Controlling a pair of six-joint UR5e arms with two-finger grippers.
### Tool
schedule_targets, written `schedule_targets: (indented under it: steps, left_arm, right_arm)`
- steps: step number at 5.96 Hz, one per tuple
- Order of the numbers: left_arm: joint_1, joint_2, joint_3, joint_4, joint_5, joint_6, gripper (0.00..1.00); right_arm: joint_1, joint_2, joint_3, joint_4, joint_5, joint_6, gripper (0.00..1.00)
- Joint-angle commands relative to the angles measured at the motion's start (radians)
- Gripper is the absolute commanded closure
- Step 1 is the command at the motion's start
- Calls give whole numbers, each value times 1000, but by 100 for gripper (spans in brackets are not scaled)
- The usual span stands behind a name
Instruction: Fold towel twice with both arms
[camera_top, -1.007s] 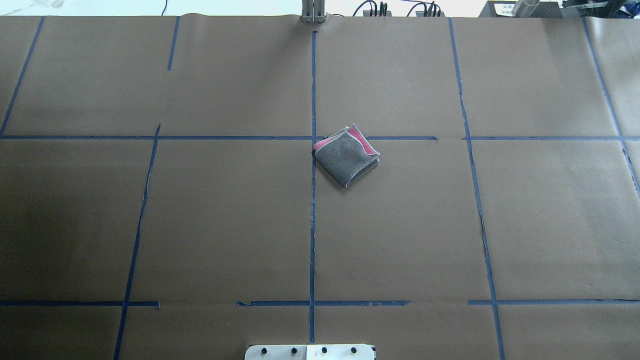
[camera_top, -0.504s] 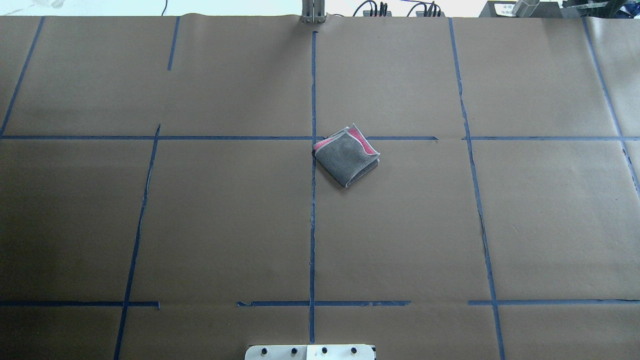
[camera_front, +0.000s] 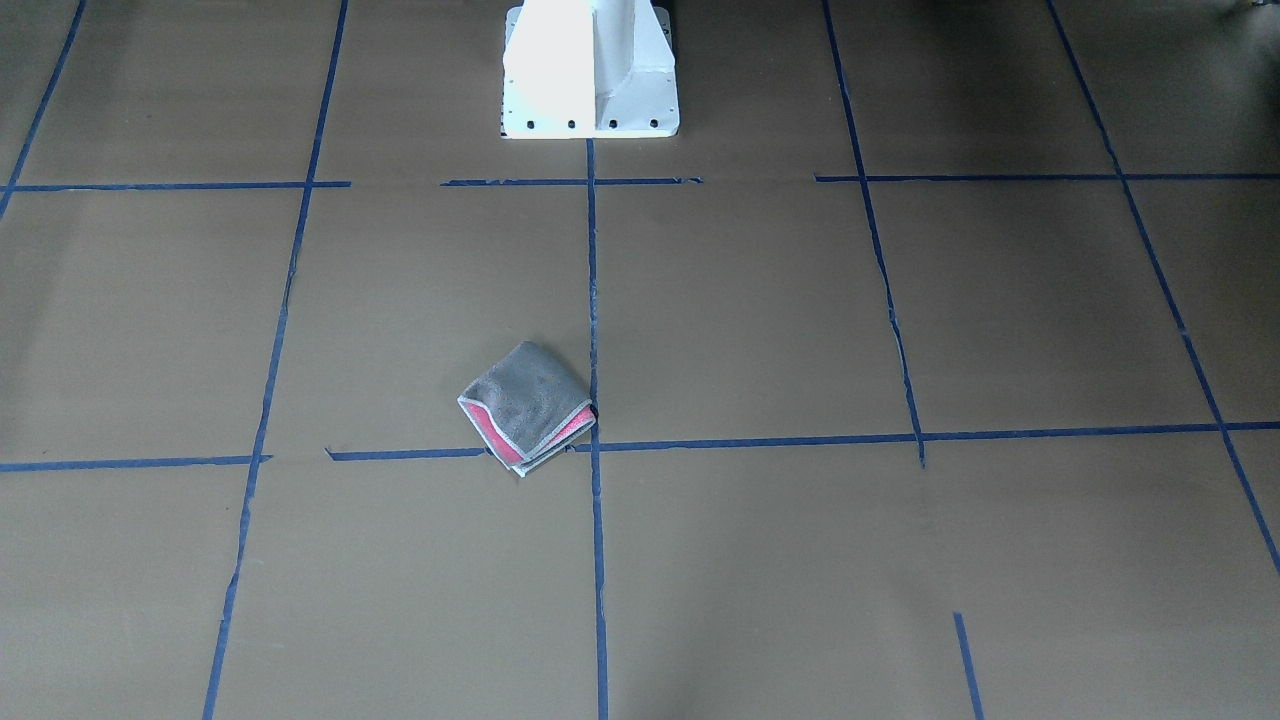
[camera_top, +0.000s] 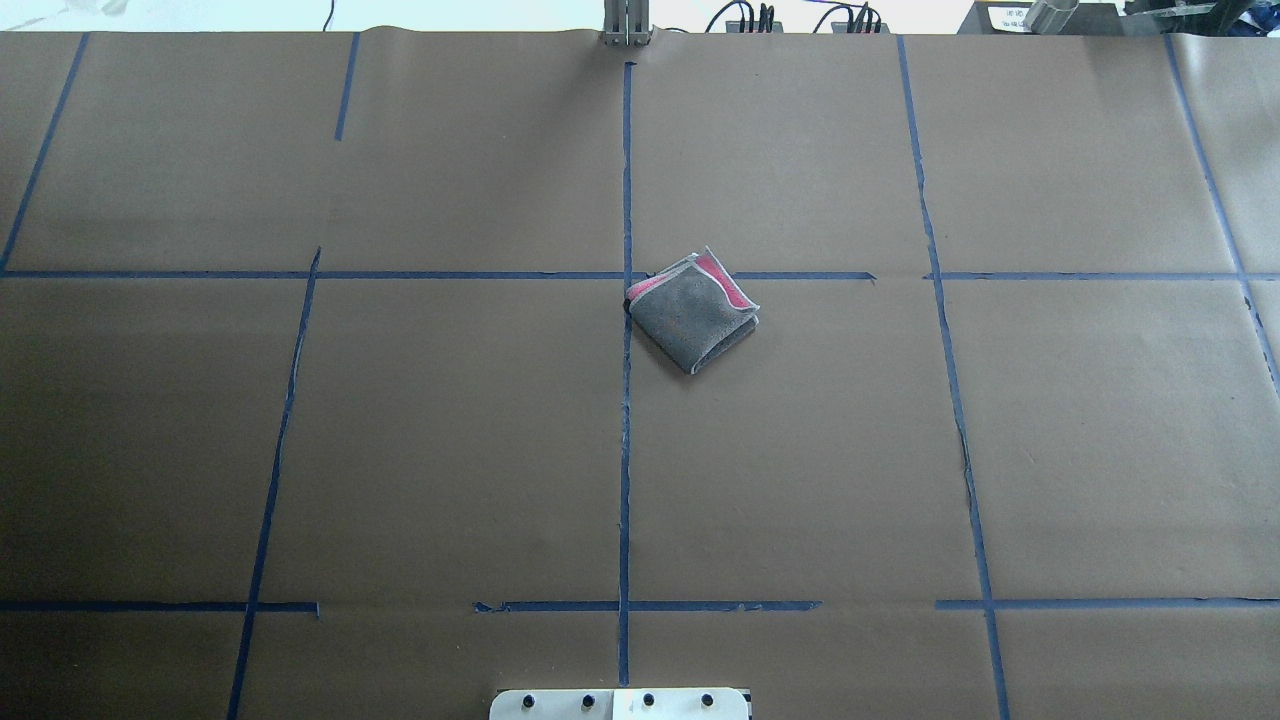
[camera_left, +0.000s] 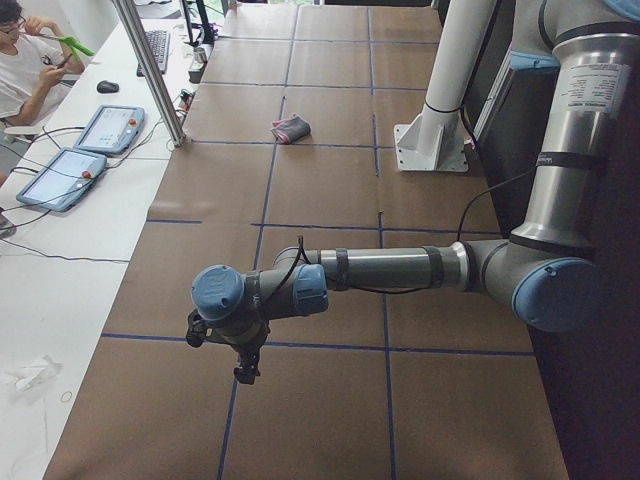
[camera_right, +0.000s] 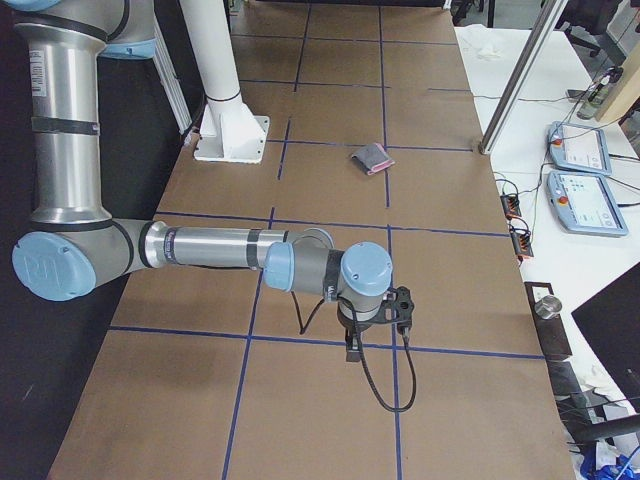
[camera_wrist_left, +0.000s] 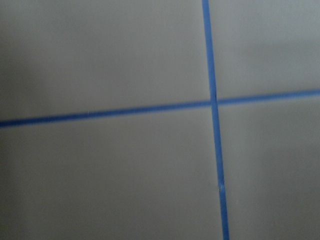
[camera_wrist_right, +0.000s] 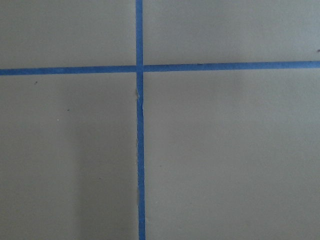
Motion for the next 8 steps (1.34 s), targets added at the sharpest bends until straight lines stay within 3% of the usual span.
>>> schedule_targets:
  steps: [1,4,6,8]
  left_arm:
    - [-1,25,-47,10,1,5,0]
    - [1,56,-95,12,4,2,0]
    - [5,55,-94,12,3,0,0]
    - [5,55,-94,12,3,0,0]
  right_arm:
    - [2,-28,6,1,4,2,0]
    - [2,-29,8,-1,13,8,0]
    - [-25,-12,104,-1,21,156,0]
    - [-39,-15,102,-1,20,163,0]
